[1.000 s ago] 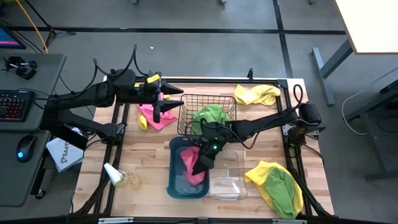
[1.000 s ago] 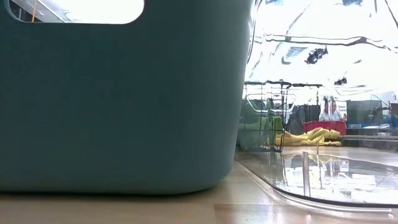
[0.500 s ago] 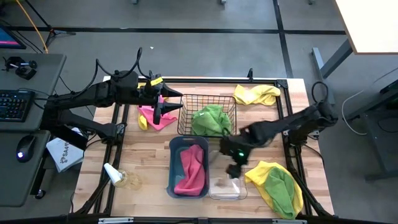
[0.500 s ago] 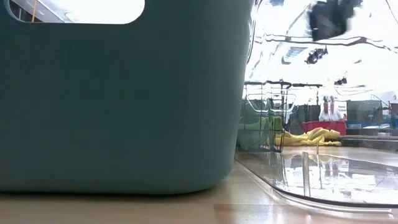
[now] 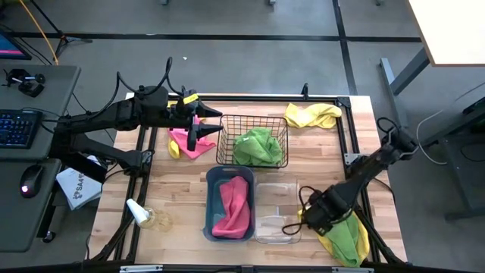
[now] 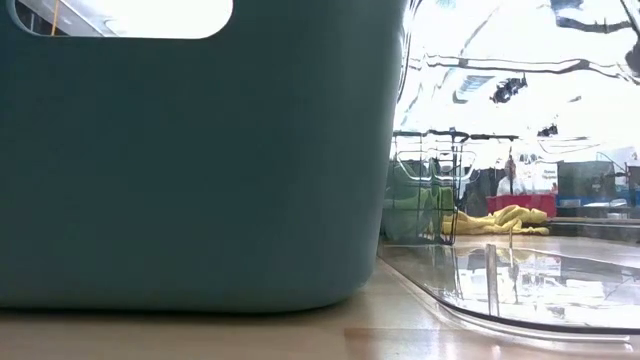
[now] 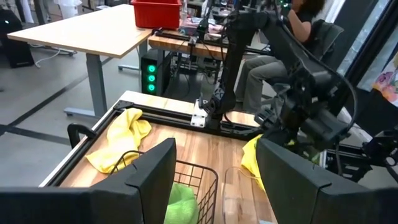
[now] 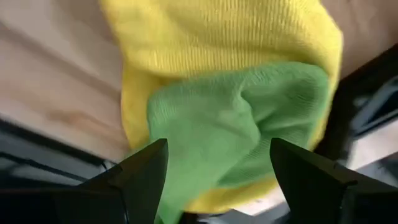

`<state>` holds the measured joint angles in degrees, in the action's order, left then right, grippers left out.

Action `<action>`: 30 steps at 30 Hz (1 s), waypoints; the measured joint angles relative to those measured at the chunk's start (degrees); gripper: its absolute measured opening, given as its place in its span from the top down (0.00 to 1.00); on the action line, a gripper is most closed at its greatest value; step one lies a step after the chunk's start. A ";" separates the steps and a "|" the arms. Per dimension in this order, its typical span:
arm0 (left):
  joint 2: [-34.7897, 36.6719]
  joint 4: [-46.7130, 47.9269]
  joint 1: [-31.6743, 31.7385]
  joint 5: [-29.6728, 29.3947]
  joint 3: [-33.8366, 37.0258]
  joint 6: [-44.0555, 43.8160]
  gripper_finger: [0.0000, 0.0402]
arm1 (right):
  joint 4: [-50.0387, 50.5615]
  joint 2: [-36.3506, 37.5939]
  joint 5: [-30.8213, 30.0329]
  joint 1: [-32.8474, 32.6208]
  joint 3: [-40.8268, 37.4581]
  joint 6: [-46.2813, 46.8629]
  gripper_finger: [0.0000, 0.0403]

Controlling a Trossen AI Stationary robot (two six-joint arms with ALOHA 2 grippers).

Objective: Sort microfiber towel by color & place in baskets
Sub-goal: Put the green microfiber cloth into the wire basket

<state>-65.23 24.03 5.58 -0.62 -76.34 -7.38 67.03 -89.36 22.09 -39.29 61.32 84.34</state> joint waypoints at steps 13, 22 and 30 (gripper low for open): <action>0.00 0.09 0.02 -0.29 0.00 -0.96 0.47 | -5.57 0.00 -5.35 -0.08 -5.72 17.44 0.34; -0.02 0.17 0.02 -0.27 0.00 -0.44 0.47 | -5.42 0.00 -5.49 -0.11 -5.97 17.69 0.72; -0.02 0.69 0.02 -0.27 0.00 0.15 0.47 | -0.85 -0.04 -5.37 -0.34 -1.76 13.31 0.98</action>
<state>-65.25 24.72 5.61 -0.89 -76.34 -7.22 66.18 -89.41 16.72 -39.64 59.57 97.66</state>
